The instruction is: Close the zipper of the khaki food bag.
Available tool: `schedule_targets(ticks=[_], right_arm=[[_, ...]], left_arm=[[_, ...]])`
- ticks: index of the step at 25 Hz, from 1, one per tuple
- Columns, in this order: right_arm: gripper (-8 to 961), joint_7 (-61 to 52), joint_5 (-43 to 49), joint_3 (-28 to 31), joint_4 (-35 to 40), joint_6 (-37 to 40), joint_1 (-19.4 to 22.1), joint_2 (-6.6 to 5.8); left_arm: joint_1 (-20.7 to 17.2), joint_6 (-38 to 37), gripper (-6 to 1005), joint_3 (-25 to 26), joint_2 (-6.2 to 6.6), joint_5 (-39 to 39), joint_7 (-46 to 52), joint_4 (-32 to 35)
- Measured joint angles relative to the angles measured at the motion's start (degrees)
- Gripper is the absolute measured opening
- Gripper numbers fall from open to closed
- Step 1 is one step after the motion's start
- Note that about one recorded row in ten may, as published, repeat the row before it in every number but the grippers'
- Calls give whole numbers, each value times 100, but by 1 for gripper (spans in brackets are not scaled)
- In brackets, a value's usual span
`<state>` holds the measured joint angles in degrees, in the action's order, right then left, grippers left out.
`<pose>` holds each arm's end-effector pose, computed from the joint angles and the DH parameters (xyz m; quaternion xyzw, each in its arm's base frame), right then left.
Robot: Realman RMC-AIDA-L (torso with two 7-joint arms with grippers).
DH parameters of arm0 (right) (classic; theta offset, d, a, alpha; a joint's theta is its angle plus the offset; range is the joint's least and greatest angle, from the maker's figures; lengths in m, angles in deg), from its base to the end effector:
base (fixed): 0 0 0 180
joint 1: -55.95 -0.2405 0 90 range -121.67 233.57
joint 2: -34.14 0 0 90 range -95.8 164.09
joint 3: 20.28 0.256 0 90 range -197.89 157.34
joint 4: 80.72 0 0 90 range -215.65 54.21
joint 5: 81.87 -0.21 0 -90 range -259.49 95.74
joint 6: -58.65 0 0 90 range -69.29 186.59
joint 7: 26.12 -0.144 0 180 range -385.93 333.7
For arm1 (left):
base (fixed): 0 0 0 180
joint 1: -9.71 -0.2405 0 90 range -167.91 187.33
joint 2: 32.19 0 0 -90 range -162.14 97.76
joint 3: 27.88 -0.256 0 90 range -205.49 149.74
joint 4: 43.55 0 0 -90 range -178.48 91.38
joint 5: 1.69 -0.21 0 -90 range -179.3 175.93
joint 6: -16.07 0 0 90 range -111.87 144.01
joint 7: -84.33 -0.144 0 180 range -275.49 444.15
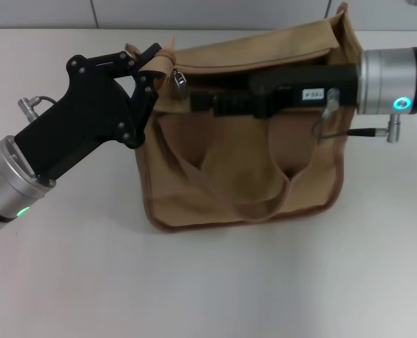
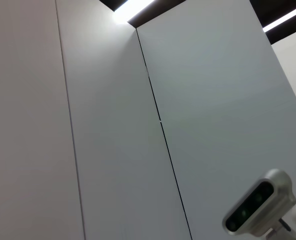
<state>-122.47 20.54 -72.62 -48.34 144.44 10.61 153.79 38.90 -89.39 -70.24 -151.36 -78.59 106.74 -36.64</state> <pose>0.1484 0.3758 -0.0341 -0.9262 0.2418 0.2891 0.0038 -0.2339 0.2851 -0.0115 -0.8023 0.0444 -0.5006 0.3222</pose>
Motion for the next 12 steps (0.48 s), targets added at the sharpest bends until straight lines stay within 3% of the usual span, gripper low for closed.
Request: schedule_targets(ticks=[4, 12], right_arm=[[648, 88, -295, -453, 124, 80, 68, 5], [648, 233, -583, -521, 1096, 410, 869, -17]], left_arm=[[4, 66, 57, 10, 0, 16, 0, -10], [28, 101, 60, 91, 0, 36, 0, -16]])
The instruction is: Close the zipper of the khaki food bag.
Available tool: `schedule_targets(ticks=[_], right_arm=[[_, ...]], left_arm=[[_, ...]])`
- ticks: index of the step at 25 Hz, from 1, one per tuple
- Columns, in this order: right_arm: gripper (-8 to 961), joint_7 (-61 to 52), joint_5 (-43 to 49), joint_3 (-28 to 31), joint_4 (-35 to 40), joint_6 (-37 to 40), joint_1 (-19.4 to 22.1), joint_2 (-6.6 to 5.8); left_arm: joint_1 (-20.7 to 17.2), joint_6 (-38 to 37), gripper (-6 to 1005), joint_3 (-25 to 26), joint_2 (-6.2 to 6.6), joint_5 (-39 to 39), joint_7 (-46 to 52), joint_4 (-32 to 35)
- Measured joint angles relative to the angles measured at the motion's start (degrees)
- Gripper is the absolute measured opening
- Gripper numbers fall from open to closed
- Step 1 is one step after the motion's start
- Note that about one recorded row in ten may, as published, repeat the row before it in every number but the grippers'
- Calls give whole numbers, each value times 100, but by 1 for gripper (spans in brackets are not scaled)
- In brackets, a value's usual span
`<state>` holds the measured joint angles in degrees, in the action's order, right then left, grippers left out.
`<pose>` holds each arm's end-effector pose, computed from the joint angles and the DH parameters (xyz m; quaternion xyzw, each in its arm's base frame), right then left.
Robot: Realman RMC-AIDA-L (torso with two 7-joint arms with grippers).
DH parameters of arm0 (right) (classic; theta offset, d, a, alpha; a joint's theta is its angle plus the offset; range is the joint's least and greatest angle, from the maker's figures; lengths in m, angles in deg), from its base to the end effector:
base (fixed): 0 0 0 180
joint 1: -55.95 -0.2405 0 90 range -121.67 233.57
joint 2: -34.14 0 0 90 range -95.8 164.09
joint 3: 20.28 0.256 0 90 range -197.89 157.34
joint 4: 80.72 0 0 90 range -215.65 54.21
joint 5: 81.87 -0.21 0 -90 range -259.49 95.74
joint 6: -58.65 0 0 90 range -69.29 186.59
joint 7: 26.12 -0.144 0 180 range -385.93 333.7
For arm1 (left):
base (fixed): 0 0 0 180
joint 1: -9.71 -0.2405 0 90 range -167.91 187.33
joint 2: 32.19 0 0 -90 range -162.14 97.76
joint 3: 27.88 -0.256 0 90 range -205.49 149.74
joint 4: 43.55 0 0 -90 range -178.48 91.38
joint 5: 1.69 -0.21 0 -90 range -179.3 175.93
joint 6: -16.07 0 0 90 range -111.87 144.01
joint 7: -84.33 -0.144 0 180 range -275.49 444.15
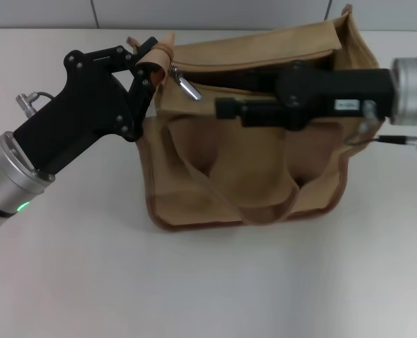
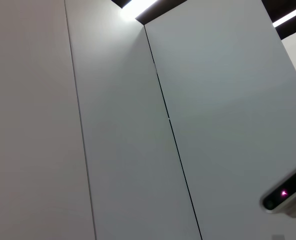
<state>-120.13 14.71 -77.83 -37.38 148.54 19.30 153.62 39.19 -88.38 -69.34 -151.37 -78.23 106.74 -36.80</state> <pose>0.1614 0.3549 -0.0096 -0.9321 0.1869 0.3096 0.0208 -0.2345 0.2894 -0.0107 -0.8001 0.0392 -0.4974 0.3331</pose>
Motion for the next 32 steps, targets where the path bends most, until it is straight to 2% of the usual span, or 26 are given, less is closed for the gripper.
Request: schedule_targets(ticks=[1, 10, 26, 28, 29, 30, 31, 32], right_arm=[[648, -6, -2, 6, 223, 140, 167, -5], [648, 6, -236, 51, 788, 696, 571, -22], [649, -180, -390, 109, 1003, 524, 288, -26], [649, -552, -439, 120, 1067, 732, 219, -108], [649, -856, -450, 141, 1098, 883, 152, -191], [649, -1520, -455, 194, 1058, 1240, -65, -414], [649, -1520, -455, 194, 1058, 1240, -65, -414], [649, -1868, -457, 233, 966, 1414, -218, -546]], left_arm=[[13, 4, 61, 3, 0, 0, 0, -2], [84, 32, 65, 6, 0, 0, 20, -29], [120, -107, 72, -38, 0, -35, 2, -95], [117, -124, 73, -38, 0, -36, 1, -95], [114, -129, 74, -38, 0, -36, 1, -95], [110, -153, 74, -38, 0, -39, 1, -96], [110, -153, 75, -38, 0, -39, 1, -96], [110, -162, 75, -39, 0, -40, 2, -96]])
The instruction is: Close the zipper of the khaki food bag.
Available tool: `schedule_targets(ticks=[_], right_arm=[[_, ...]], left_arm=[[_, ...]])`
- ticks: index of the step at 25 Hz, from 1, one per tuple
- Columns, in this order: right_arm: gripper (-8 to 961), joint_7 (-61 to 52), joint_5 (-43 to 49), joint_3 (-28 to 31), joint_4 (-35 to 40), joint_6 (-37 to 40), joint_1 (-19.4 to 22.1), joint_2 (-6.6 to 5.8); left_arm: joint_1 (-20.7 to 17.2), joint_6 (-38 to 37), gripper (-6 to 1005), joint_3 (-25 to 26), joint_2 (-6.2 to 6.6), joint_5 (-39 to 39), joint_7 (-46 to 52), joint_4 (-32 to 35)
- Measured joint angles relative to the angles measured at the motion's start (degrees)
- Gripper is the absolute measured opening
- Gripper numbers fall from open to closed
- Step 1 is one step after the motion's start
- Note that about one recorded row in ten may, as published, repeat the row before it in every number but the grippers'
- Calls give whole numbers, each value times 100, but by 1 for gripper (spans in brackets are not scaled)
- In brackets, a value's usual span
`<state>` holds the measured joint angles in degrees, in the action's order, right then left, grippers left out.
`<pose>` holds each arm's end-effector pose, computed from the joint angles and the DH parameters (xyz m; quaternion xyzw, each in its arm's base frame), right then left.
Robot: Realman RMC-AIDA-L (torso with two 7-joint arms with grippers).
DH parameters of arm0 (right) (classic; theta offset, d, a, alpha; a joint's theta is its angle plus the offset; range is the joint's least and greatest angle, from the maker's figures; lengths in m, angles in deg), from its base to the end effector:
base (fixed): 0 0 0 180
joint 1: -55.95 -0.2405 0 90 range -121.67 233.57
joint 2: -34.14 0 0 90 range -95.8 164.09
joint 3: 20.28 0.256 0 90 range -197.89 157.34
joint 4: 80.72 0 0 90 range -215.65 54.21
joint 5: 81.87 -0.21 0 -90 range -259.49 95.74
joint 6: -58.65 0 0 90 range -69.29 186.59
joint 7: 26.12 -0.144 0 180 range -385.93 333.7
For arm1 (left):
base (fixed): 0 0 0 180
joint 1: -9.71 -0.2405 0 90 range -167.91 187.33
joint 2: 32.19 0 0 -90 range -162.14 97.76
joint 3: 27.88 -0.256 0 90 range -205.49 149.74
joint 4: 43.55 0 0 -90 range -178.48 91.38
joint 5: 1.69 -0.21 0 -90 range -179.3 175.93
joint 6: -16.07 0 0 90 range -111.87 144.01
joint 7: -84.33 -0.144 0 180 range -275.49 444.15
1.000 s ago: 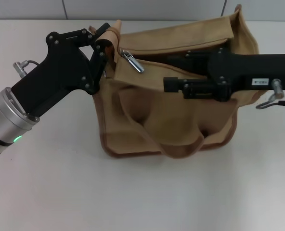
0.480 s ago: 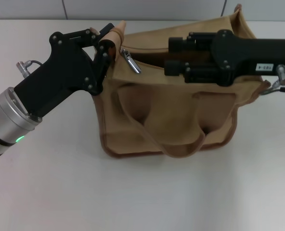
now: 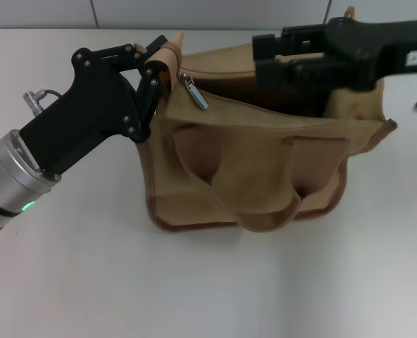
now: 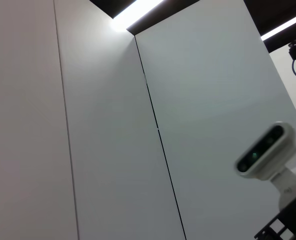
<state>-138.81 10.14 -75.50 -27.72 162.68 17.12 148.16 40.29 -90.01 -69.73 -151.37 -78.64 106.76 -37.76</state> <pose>0.1279 0.3495 0.0584 0.9258 -0.1957 -0.3156 0.0713 -0.2272 0.2882 -0.0124 -0.7980 0.0467 -0.5113 0.3156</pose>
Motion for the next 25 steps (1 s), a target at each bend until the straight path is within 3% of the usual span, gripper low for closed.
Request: schedule_targets(ticks=[2, 3, 5, 8, 11, 14, 25], right_arm=[[649, -630, 2, 92, -306, 250, -320, -234], [649, -1119, 25, 151, -780, 341, -603, -429], [649, -1411, 44, 144, -1181, 353, -811, -553], [649, -1623, 98, 106, -1623, 265, -992, -634], [649, -1672, 180, 95, -1780, 199, -1042, -629], [649, -1751, 304, 90, -1942, 178, -1116, -531], [649, -1785, 741, 81, -1995, 14, -1236, -348]], left_arm=[[4, -15, 76, -4, 0, -3, 0, -18], [10, -63, 76, -6, 0, -4, -1, -43], [14, -150, 77, -7, 0, -9, 0, -51], [15, -247, 79, -8, 0, -13, 8, -52], [16, -311, 80, -8, 0, -15, 16, -53], [18, -314, 82, -8, 0, -15, 18, -53], [27, -290, 87, -29, 0, -22, 63, -58]])
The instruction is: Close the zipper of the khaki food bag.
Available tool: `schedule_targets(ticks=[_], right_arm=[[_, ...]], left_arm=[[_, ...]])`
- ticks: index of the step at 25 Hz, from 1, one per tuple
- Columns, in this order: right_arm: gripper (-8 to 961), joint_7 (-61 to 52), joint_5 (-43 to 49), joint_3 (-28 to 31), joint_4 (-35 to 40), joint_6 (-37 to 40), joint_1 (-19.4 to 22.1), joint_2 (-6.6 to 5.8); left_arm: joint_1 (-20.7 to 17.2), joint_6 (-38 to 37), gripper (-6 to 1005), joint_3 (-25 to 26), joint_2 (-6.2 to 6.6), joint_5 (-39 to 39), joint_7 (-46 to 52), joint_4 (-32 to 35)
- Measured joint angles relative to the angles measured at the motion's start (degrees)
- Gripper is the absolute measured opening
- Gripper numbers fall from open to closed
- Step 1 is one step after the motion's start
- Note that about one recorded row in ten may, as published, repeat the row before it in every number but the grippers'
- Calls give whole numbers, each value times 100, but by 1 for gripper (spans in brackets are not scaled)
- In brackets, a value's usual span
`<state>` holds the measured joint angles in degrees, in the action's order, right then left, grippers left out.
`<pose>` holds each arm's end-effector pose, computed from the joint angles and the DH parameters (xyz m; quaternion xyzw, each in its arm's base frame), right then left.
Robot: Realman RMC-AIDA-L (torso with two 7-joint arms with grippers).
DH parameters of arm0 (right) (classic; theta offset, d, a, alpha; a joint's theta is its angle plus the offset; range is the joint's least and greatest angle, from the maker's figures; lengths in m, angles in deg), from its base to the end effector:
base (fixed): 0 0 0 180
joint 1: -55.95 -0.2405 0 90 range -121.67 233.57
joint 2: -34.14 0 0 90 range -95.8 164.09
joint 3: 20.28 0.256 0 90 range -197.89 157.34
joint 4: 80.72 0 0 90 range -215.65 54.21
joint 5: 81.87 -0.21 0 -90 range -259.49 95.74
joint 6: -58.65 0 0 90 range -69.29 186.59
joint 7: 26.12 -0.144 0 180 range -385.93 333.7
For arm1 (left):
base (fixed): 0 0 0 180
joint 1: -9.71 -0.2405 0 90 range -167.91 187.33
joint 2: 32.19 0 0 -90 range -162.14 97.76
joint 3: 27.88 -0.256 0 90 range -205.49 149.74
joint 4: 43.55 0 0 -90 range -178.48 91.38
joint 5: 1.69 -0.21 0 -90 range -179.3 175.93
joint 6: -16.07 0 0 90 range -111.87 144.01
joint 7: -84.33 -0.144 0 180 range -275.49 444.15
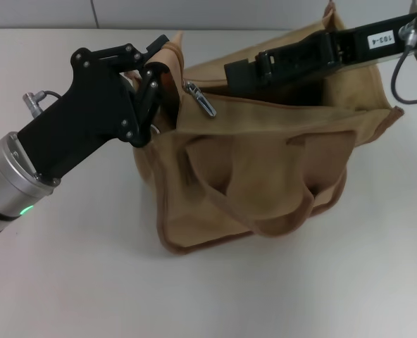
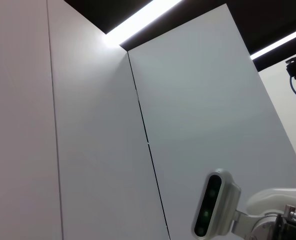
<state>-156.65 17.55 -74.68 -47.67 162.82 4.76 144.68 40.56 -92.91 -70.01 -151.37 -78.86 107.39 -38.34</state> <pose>0.1179 0.3733 0.0316 0.8708 -0.3970 -0.2287 0.1781 -0.2223 0.2826 -0.0109 -0.7909 0.0521 -0.5320 0.2978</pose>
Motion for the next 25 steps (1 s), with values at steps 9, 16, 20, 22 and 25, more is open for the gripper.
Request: schedule_targets(ticks=[9, 16, 20, 22, 25], right_arm=[[649, 272, 79, -282, 53, -147, -20, 125], [649, 302, 148, -287, 294, -171, 40, 153], [649, 346, 203, -289, 352, -240, 63, 165], [649, 364, 271, -290, 354, -288, 63, 173], [649, 385, 306, -290, 361, -347, 43, 187]], left_arm=[[0, 1, 91, -40, 0, 1, 4, -21], [-9, -21, 94, -41, 0, 1, 13, -21], [-5, -23, 96, -40, 0, 2, 14, -21], [-4, -27, 97, -40, 0, 6, 15, -21], [0, -27, 98, -40, 0, 12, 15, -21]])
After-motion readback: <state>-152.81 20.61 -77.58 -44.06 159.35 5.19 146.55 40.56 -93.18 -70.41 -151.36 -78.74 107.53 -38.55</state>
